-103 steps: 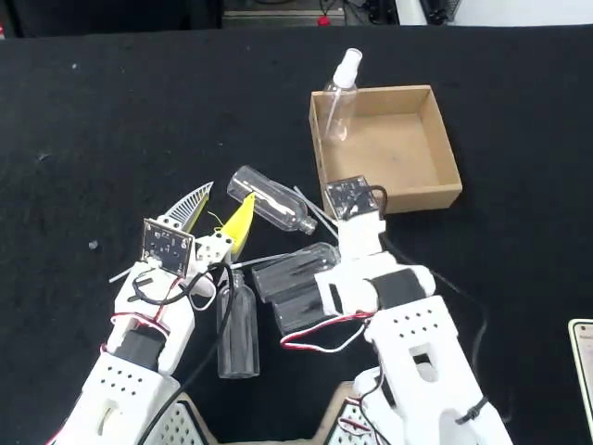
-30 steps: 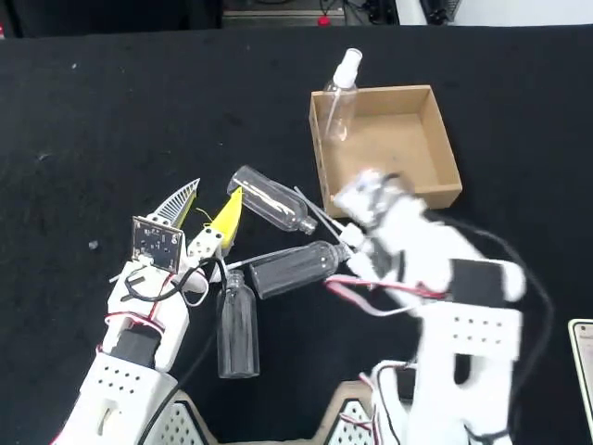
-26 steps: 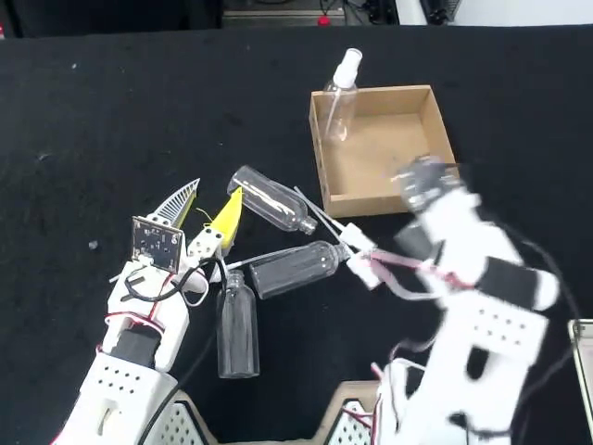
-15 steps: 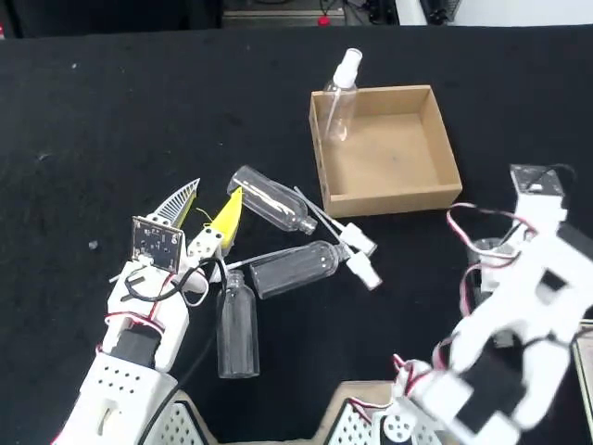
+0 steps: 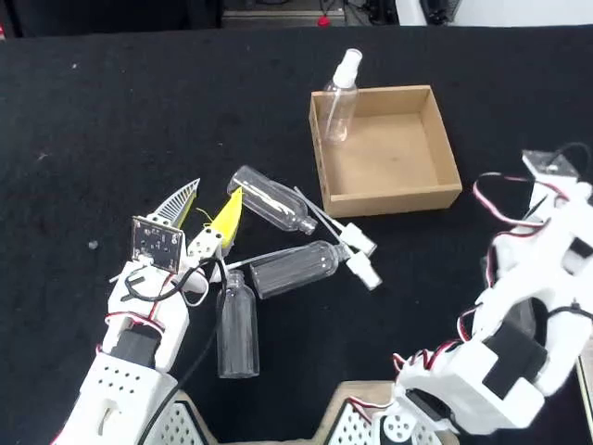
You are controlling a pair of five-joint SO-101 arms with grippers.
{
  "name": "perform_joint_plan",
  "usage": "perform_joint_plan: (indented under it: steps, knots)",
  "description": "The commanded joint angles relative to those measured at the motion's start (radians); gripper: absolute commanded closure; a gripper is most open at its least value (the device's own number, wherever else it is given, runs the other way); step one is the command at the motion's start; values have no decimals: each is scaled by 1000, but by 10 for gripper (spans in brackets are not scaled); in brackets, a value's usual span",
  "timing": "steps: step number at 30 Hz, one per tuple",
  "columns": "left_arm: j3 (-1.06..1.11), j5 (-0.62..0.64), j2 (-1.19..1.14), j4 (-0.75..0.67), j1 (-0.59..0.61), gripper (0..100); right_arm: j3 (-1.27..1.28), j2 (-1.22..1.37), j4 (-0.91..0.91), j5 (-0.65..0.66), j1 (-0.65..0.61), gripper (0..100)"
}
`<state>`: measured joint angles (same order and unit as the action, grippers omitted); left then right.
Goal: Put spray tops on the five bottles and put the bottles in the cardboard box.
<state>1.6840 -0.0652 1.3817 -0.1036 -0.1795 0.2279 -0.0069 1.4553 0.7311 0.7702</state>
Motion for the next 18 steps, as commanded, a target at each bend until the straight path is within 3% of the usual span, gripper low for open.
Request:
perform_joint_plan:
  steps: [1,5,9,12,18]
  knots:
    - [10,-3,8,-23,4,788,-128,5,-11,150,92,751]
    - [10,-2,8,-23,4,788,-131,7,-117,462,212,818]
    - [10,-2,8,-23,4,788,-1,7,-264,689,285,808]
    - [10,0,8,-23,4,788,110,7,-364,752,295,804]
    - [10,0,8,-23,4,788,246,5,-468,758,288,804]
